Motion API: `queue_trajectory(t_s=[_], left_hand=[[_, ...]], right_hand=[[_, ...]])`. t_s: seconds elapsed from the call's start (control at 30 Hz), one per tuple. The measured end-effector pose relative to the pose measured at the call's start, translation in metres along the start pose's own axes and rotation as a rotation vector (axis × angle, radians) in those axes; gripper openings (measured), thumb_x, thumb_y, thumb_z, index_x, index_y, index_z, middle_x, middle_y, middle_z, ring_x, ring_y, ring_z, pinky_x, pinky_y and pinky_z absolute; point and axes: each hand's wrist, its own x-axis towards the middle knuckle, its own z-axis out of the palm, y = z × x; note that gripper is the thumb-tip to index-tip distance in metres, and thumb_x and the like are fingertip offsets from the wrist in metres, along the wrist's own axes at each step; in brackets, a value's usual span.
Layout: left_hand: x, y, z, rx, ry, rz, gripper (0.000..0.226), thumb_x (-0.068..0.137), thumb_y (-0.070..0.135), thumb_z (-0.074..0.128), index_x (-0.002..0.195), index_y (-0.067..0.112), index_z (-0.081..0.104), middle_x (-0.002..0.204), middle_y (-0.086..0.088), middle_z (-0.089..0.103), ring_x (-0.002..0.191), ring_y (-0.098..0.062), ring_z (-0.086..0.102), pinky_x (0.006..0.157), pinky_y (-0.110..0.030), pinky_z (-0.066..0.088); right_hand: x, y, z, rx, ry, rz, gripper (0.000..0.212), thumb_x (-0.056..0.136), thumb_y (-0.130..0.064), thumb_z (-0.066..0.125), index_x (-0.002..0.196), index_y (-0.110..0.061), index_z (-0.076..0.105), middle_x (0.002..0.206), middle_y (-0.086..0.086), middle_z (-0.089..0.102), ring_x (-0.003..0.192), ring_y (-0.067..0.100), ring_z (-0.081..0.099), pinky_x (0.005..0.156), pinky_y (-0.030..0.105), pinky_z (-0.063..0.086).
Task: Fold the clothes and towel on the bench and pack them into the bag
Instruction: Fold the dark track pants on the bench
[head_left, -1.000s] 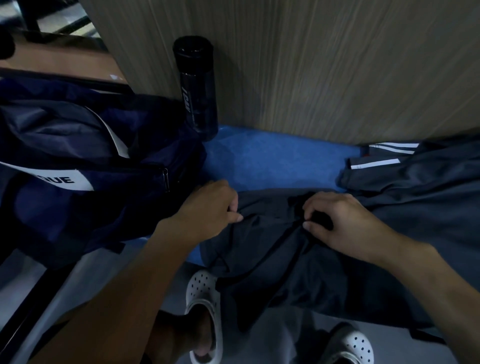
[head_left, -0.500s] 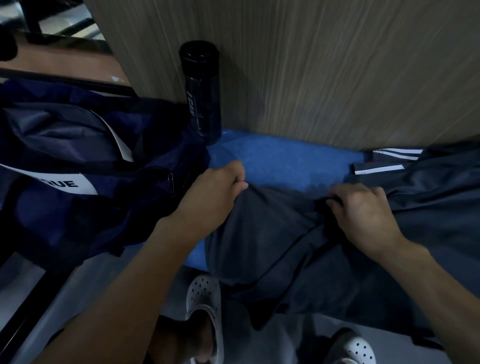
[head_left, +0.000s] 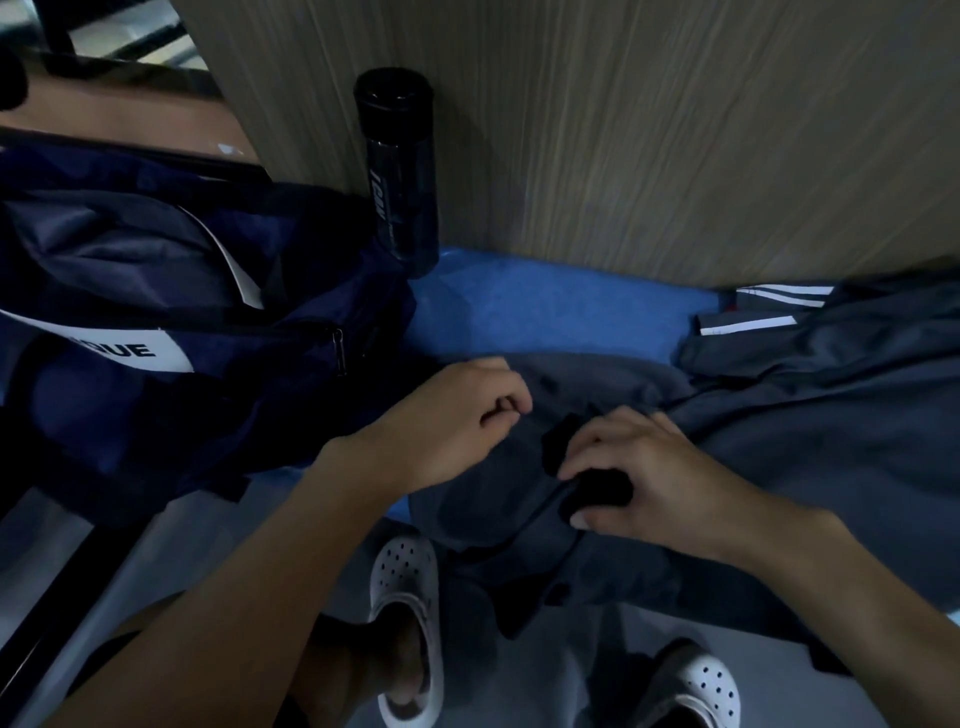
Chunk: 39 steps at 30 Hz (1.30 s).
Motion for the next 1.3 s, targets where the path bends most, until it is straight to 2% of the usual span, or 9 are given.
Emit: queue_trajectory(t_s=[0.17, 0.3, 0.5, 0.63, 0.73, 0.9, 1.03, 1.17, 1.3], left_hand=[[-0.001, 0.003, 0.009, -0.074, -0.093, -0.016, 0.014, 0.093, 0.011, 0.066, 0.104, 0.017, 0.071, 0.091, 0.014, 0.06, 0.08, 0.0, 0.058, 0.07, -0.011, 0.045], [0.0, -0.003, 0.012, -0.026, -0.206, -0.044, 0.017, 0.092, 0.016, 0.069, 0.109, 0.018, 0.07, 0.099, 0.012, 0.057, 0.08, 0.004, 0.056, 0.07, -0.007, 0.04], [0.001, -0.003, 0.009, -0.058, -0.225, -0.076, 0.021, 0.092, 0.018, 0.069, 0.113, 0.019, 0.069, 0.097, 0.016, 0.054, 0.082, 0.002, 0.056, 0.073, -0.008, 0.042], [0.001, -0.003, 0.006, -0.091, -0.214, -0.097, 0.02, 0.093, 0.019, 0.068, 0.112, 0.019, 0.071, 0.098, 0.013, 0.057, 0.084, 0.0, 0.058, 0.074, -0.009, 0.043], [0.001, -0.003, 0.005, -0.097, -0.215, -0.105, 0.018, 0.092, 0.035, 0.068, 0.104, 0.024, 0.072, 0.097, 0.012, 0.06, 0.085, -0.001, 0.059, 0.073, -0.012, 0.042], [-0.002, -0.005, 0.0, -0.19, -0.339, -0.16, 0.045, 0.063, 0.075, 0.068, 0.082, 0.034, 0.068, 0.102, 0.018, 0.059, 0.095, 0.0, 0.059, 0.087, -0.024, 0.05], [-0.004, -0.007, 0.0, -0.158, -0.401, -0.119, 0.017, 0.077, 0.047, 0.079, 0.086, 0.035, 0.071, 0.117, 0.02, 0.054, 0.107, 0.003, 0.055, 0.095, -0.021, 0.044], [-0.001, -0.005, -0.006, -0.269, -0.284, -0.176, 0.006, 0.089, 0.027, 0.073, 0.083, 0.026, 0.071, 0.096, 0.007, 0.071, 0.091, -0.003, 0.067, 0.092, -0.026, 0.052], [-0.001, -0.004, -0.011, -0.291, -0.194, -0.219, 0.008, 0.095, 0.022, 0.065, 0.093, 0.019, 0.072, 0.086, 0.006, 0.076, 0.084, -0.005, 0.071, 0.082, -0.02, 0.054]], right_hand=[[-0.002, -0.004, 0.005, -0.094, -0.002, -0.036, 0.011, 0.08, -0.036, 0.075, 0.085, -0.038, 0.065, 0.104, -0.023, 0.05, 0.104, 0.0, 0.038, 0.088, 0.03, 0.028], [-0.002, -0.006, 0.002, -0.028, 0.111, -0.001, 0.016, 0.086, -0.024, 0.066, 0.08, -0.033, 0.055, 0.095, -0.019, 0.059, 0.102, -0.002, 0.046, 0.095, 0.026, 0.026], [0.003, -0.004, -0.004, -0.079, -0.011, -0.001, 0.015, 0.082, -0.036, 0.074, 0.094, -0.038, 0.066, 0.103, -0.025, 0.055, 0.11, -0.006, 0.037, 0.096, 0.026, 0.02], [0.006, -0.004, 0.0, -0.101, 0.011, -0.016, 0.015, 0.085, -0.032, 0.07, 0.079, -0.038, 0.057, 0.096, -0.022, 0.054, 0.105, -0.002, 0.038, 0.09, 0.026, 0.021], [0.007, -0.005, -0.002, 0.051, 0.097, 0.016, 0.014, 0.087, -0.026, 0.068, 0.081, -0.033, 0.057, 0.087, -0.017, 0.062, 0.093, 0.0, 0.053, 0.092, 0.023, 0.031], [0.012, -0.008, -0.012, 0.443, 0.257, 0.097, 0.018, 0.09, -0.003, 0.063, 0.082, -0.018, 0.06, 0.078, -0.01, 0.063, 0.077, 0.005, 0.06, 0.074, 0.014, 0.044], [0.017, -0.004, -0.014, 0.575, 0.379, 0.188, 0.021, 0.093, 0.001, 0.057, 0.082, -0.017, 0.057, 0.079, -0.002, 0.062, 0.074, 0.003, 0.057, 0.073, 0.017, 0.045], [0.018, 0.006, -0.015, 0.508, 0.417, 0.233, 0.015, 0.094, -0.003, 0.056, 0.084, -0.014, 0.057, 0.079, 0.005, 0.06, 0.075, 0.013, 0.057, 0.075, 0.032, 0.047], [0.013, 0.011, -0.014, 0.245, 0.406, 0.15, 0.009, 0.091, -0.023, 0.065, 0.1, -0.021, 0.064, 0.1, -0.01, 0.06, 0.1, 0.012, 0.059, 0.093, 0.033, 0.046]])
